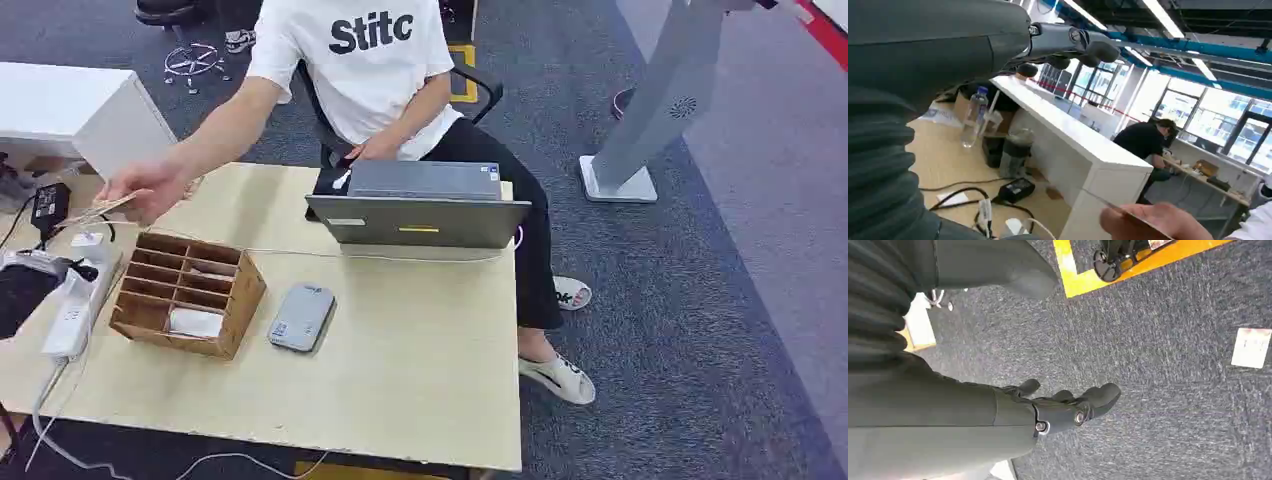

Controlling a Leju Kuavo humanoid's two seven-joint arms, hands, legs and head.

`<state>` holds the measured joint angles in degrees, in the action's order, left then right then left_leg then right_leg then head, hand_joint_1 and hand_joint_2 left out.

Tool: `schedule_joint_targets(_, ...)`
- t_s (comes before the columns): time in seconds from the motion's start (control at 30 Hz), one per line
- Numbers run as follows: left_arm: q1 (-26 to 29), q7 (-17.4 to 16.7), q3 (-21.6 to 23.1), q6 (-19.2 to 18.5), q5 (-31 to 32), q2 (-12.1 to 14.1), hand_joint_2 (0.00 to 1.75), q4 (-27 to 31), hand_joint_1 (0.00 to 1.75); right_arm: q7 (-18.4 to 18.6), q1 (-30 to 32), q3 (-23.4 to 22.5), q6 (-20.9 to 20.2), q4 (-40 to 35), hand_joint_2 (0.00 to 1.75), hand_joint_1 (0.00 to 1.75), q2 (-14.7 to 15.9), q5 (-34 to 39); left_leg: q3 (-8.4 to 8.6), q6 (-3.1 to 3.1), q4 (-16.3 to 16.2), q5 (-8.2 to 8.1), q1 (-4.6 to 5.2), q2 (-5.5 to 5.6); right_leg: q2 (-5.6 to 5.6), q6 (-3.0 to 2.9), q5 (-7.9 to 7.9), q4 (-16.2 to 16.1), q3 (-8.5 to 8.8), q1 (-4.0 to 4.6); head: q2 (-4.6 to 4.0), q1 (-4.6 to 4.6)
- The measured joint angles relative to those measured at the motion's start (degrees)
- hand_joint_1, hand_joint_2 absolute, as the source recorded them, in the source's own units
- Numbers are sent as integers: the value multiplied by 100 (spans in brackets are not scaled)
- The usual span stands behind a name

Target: Pass the card to the sensor for recognition and then transmit it.

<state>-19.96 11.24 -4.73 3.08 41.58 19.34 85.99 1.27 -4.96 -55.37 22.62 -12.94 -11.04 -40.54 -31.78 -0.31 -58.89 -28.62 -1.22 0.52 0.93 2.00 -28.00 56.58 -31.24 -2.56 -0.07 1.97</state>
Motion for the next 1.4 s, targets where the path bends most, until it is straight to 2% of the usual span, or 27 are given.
schedule_joint_targets(0.17,-264,-214,475,346,879,53,175,-175,0,40,1,61,-28,9,175,0,-20,-151,0,0,-1,0,0,0,1,0,1,0,0,0,0,0)
schedule_joint_targets(0.2,-308,-238,563,412,1038,66,175,-210,5,44,0,66,-39,11,175,0,-24,-175,0,0,-1,0,0,0,1,0,1,0,0,0,0,0)
schedule_joint_targets(0.23,-357,-298,666,486,1235,79,175,-252,175,44,1,77,-46,11,175,0,-35,-210,0,0,-1,0,0,-1,1,0,1,0,0,0,0,0)
schedule_joint_targets(0.47,-650,-562,1356,904,2437,186,175,-536,175,61,1,190,-96,28,175,0,-61,-396,-2,0,-1,0,0,2,-1,1,1,0,1,0,0,0)
schedule_joint_targets(0.6,-749,-695,1594,1041,2926,238,175,-674,175,90,3,206,-105,31,175,0,-83,-499,-1,0,-1,0,0,-1,2,0,1,1,0,0,0,-2)
schedule_joint_targets(1.17,-830,-678,2062,1030,2843,155,175,-824,175,103,1,206,-109,55,175,0,-98,-514,-2,0,-2,0,1,1,0,1,1,1,0,-1,0,-2)
schedule_joint_targets(1.27,-826,-675,2165,1030,2845,27,175,-877,175,101,-1,206,-118,55,175,0,-103,-501,-2,0,-2,0,1,3,-1,1,1,0,0,-1,0,-2)
schedule_joint_targets(1.4,-856,-592,2425,980,2854,-330,175,-1190,175,101,-8,206,-179,57,175,0,-140,-558,-2,1,-3,0,3,5,-3,1,1,-1,2,-3,0,0)
